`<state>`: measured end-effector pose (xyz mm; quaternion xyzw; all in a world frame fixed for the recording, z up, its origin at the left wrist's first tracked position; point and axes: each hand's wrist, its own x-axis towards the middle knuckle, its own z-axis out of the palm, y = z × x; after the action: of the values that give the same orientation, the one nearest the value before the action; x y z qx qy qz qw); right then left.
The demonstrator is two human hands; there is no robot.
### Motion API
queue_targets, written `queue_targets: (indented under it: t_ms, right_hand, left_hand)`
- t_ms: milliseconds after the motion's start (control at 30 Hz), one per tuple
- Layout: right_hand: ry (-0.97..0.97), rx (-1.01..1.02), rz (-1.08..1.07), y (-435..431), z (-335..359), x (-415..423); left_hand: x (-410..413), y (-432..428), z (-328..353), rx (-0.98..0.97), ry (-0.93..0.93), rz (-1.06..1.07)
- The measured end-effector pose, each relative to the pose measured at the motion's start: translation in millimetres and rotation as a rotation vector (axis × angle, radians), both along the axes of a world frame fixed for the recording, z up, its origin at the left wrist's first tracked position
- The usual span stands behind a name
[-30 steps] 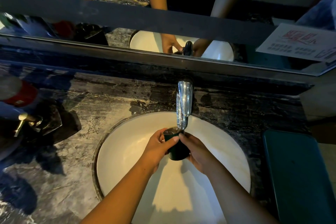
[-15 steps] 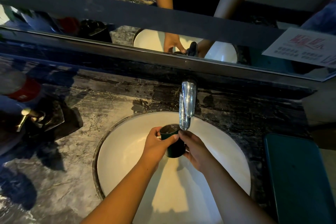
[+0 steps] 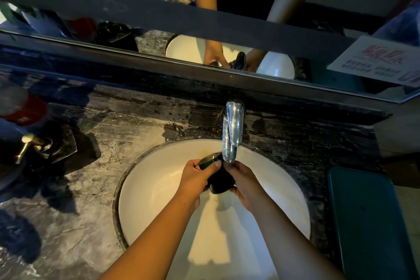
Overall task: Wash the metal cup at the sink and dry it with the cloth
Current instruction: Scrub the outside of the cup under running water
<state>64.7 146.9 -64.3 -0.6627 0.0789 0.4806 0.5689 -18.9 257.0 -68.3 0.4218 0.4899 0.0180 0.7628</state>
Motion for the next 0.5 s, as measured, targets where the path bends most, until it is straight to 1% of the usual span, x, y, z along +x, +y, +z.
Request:
queue_targets:
  t_ms: [67,200,300,500]
  right_hand:
    - [-0.021,0.007,-0.001,-0.6,0.5,-0.2]
    - [-0.071,0.016,-0.003,-5.6,-1.0,-0.2]
    - [-0.117,0.003,0.011,-9.8,-2.4,1.3]
    - [-0.175,-0.005,-0.005,-6.3,-10.1,-1.8]
  left_hand:
    - [0.1,0.7,-0.3,-0.023,0.009,-0.013]
    - [4.5,4.0,0.5,-0.204,-0.001,-0.02]
    - [7.6,3.9,2.3,-0.294,-0.019,-0.012]
    - [4.6,2.2,4.2,-0.289,-0.039,0.032]
